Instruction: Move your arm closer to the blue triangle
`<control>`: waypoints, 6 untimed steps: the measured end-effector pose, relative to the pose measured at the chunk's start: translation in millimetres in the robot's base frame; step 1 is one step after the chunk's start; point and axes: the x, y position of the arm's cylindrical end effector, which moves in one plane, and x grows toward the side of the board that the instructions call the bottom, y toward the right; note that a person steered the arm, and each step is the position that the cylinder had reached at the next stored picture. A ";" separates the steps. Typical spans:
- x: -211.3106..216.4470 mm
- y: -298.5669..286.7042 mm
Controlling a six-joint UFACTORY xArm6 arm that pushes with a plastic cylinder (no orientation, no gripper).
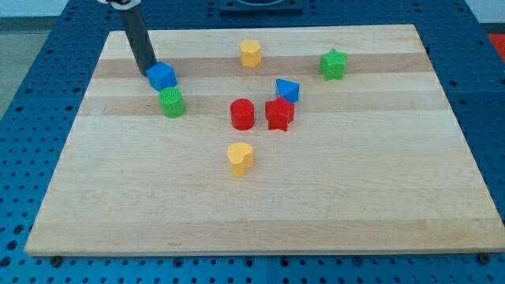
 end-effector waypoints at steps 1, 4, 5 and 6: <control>20.2 3.6; 33.4 72.3; 36.4 72.0; 47.7 65.7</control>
